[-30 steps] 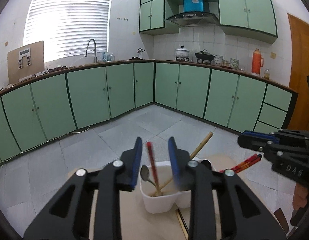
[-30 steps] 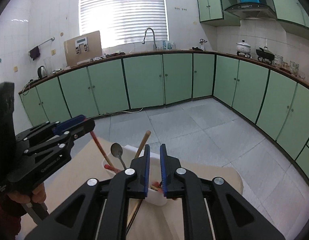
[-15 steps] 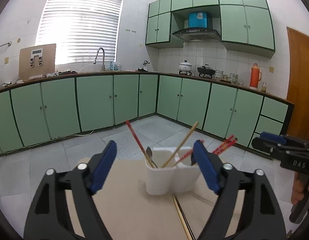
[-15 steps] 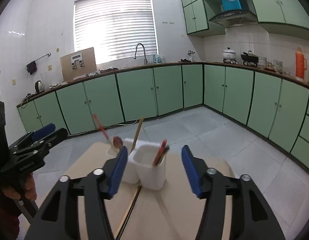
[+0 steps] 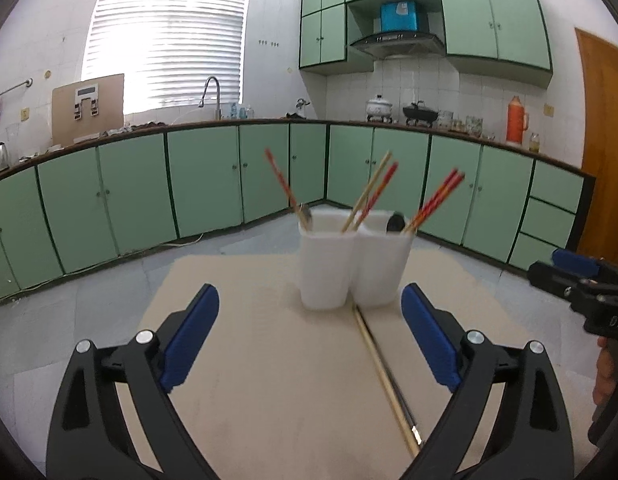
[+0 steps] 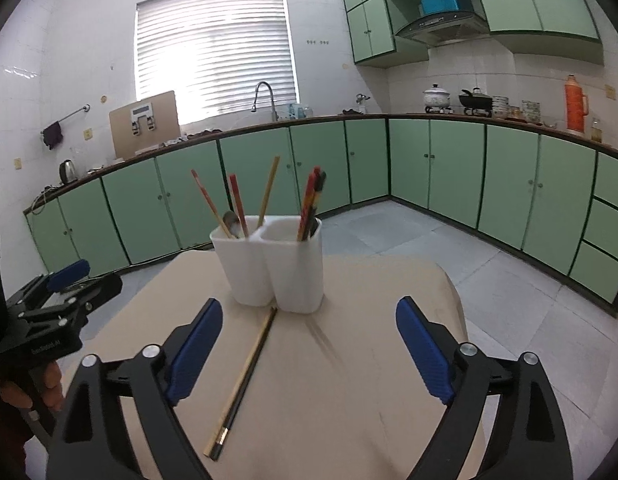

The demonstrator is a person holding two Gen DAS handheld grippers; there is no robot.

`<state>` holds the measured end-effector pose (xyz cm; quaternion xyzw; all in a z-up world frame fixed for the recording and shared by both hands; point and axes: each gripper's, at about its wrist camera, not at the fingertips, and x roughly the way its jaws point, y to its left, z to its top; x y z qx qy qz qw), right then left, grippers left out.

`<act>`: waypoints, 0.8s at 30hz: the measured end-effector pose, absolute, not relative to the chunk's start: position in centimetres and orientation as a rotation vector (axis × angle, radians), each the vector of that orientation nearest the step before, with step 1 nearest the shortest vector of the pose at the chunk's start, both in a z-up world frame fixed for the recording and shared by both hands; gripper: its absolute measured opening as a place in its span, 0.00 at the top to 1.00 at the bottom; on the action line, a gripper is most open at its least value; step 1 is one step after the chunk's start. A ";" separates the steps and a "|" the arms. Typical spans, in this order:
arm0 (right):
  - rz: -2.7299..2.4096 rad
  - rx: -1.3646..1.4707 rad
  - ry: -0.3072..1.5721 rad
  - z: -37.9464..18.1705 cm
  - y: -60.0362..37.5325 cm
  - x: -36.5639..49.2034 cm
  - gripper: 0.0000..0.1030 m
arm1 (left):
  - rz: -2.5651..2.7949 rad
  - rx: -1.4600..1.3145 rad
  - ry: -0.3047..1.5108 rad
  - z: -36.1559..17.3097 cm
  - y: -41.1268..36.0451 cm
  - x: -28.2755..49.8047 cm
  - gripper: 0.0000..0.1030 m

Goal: Organize utensils
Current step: 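Move both open tools back toward the last chopsticks on the table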

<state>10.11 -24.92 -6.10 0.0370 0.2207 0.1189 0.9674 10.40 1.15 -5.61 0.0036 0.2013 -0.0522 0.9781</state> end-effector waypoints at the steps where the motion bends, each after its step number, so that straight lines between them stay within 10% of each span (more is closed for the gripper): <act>1: 0.235 0.074 0.446 -6.6 -24.8 9.8 0.13 | -0.104 0.011 0.412 -6.1 1.2 10.2 0.13; 24: 0.180 0.063 0.585 -14.3 -23.4 8.7 0.12 | -0.086 0.029 0.564 -13.0 1.4 8.8 0.13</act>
